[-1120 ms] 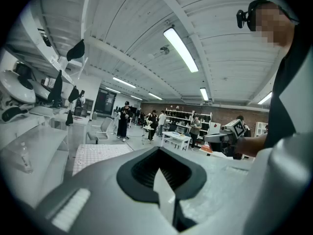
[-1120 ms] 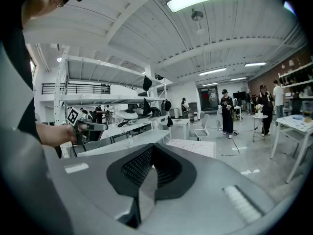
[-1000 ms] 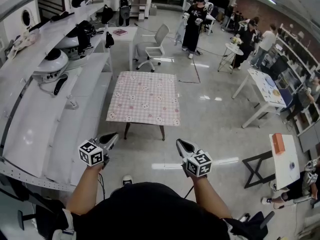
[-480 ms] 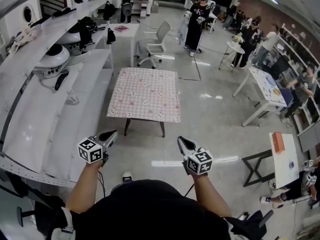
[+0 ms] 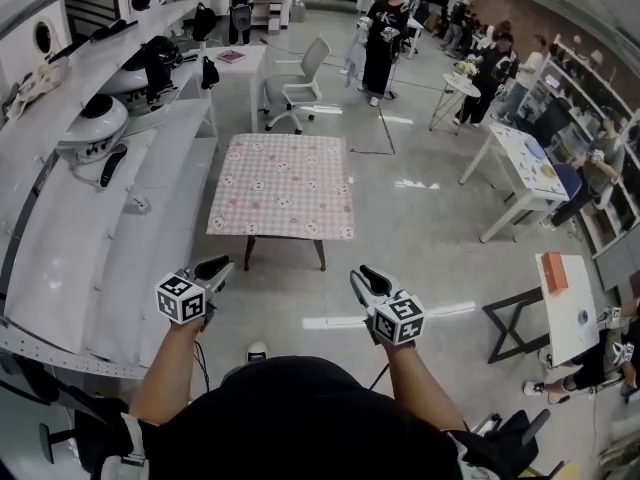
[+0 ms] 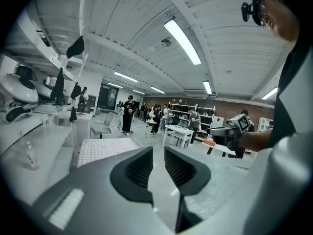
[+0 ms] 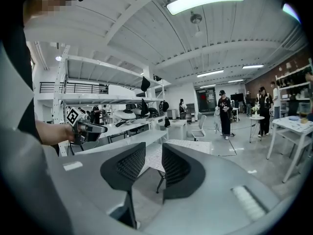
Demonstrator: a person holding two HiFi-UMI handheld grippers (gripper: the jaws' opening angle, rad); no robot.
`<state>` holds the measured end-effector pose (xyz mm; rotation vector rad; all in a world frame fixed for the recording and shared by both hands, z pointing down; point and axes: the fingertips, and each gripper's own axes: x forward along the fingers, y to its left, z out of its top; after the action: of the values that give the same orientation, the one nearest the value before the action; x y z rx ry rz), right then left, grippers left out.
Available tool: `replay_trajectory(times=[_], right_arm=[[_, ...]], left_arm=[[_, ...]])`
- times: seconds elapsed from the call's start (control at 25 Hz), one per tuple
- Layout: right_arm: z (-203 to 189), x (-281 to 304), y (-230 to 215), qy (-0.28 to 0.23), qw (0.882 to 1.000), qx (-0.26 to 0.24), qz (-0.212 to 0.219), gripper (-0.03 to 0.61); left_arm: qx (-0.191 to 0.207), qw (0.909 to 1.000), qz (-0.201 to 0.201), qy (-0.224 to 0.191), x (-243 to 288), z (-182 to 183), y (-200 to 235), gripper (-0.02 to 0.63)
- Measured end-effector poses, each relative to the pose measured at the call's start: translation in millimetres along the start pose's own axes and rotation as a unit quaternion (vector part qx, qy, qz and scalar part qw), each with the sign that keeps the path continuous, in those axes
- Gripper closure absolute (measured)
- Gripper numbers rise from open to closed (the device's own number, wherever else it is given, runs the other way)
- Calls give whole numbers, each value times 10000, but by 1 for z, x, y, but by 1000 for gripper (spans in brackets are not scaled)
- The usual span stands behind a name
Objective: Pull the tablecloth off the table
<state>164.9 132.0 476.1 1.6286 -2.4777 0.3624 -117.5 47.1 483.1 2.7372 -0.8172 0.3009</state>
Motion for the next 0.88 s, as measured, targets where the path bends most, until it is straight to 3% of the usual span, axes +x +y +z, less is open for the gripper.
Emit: replay_trajectory(times=[0.28,0.88], right_arm=[[-4,6,-10,48,9998,-27,-166,336],[-14,38,-9,264,9994,62,-199,282]], left_arm=[[-21,9999,12,131,10,-3,8,450],[-201,9993,-159,255,23,-12,34,411]])
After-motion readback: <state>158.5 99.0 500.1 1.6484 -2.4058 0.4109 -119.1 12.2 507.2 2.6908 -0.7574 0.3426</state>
